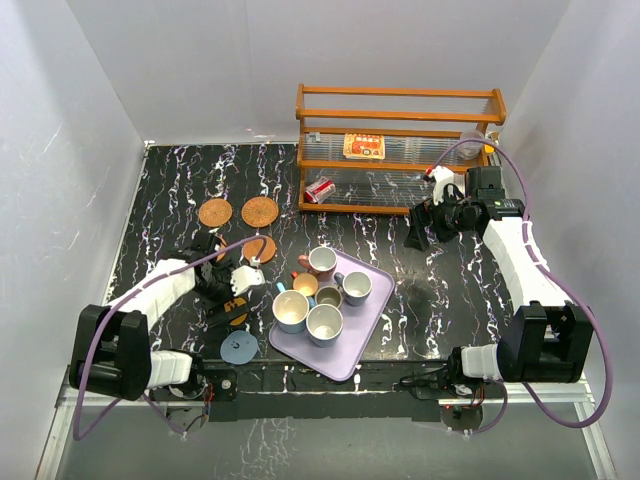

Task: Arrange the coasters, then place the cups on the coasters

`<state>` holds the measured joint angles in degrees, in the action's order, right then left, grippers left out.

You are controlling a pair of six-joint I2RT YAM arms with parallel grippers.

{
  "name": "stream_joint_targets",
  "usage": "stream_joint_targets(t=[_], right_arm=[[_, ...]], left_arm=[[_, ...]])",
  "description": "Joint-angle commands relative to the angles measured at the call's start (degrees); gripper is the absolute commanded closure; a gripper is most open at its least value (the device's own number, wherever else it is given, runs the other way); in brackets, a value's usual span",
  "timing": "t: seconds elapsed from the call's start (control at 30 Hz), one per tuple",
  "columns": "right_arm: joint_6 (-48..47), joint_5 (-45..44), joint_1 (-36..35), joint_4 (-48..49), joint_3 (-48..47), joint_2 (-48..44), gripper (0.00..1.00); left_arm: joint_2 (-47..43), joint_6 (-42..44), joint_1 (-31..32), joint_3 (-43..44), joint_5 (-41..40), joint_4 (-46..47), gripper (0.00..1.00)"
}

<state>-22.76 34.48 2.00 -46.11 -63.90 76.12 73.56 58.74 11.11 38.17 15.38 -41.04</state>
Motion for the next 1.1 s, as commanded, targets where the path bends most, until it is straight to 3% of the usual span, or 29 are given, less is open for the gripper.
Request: stream_joint_targets(t=[0.0,0.33,0.67,1.07], right_arm=[[0.1,0.6,0.4,2.6,0.1,-1.8,0.02],[0.1,0.3,0.4,2.9,0.6,-1.9,0.02],[0.1,0.0,0.5,3.0,1.0,-2.0,0.02],[0.1,-0.6,0.5,3.2,1.4,-2.3,0.02]], left_arm=[[-1.1,0.6,0.3,-2.3,-1.0,3.0,0.01],[-2.2,-2.5,0.6,-5.9,-3.0,8.1,0.01],[-0.4,-7.9,0.6,-5.2,-0.1,12.5,0.04],[4.6,-9.3,1.3,-3.4,4.9,16.6,0.14]])
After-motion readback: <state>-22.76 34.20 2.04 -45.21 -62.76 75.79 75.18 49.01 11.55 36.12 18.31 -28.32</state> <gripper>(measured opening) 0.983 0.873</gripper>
